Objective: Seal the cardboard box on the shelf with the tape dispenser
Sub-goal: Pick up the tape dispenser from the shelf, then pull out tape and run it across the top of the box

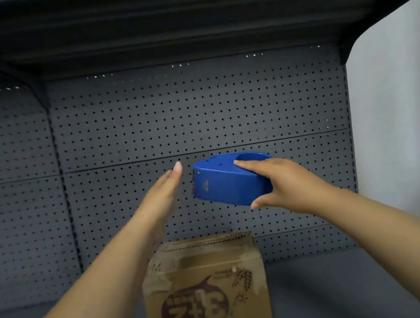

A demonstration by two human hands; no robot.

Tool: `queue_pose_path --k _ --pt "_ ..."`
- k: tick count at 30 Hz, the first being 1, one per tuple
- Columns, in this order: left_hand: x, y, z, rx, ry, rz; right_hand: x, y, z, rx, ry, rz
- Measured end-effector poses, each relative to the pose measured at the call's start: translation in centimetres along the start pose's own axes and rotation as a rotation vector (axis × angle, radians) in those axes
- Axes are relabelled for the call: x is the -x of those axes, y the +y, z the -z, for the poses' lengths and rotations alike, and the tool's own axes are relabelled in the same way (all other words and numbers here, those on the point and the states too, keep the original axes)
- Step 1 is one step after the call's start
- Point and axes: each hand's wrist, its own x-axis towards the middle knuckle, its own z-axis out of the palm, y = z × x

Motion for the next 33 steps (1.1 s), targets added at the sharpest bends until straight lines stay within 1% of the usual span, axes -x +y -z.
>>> queue_pose_path --k 5,10,15,20,28,33 --pt "-0.9 -0.7 2.4 0.262 -0.105 0.033 -1.4 -2.6 -0.2 -0.032 -0.016 0.037" --pt "-1.7 -1.6 4.7 0.452 -0.150 0.067 -3.0 -4.3 -0.7 0.072 -0.033 0.049" --pt "-2.6 -1.9 6.0 0.502 -0.152 0.088 -4.4 -5.6 -1.6 0.076 -0.043 0.062" --pt "-4.5 -2.8 7.4 0.606 -0.146 0.099 -5.9 -6.6 -2.6 0.175 -0.083 0.116" --pt "-6.8 -4.3 8.8 0.674 -0.188 0.090 -7.7 -7.4 -4.8 0.398 -0.004 0.184" --pt "-7.2 -5.0 8.8 0.718 -0.180 0.093 -8.6 -7.1 -5.7 0.386 -0.008 0.216"
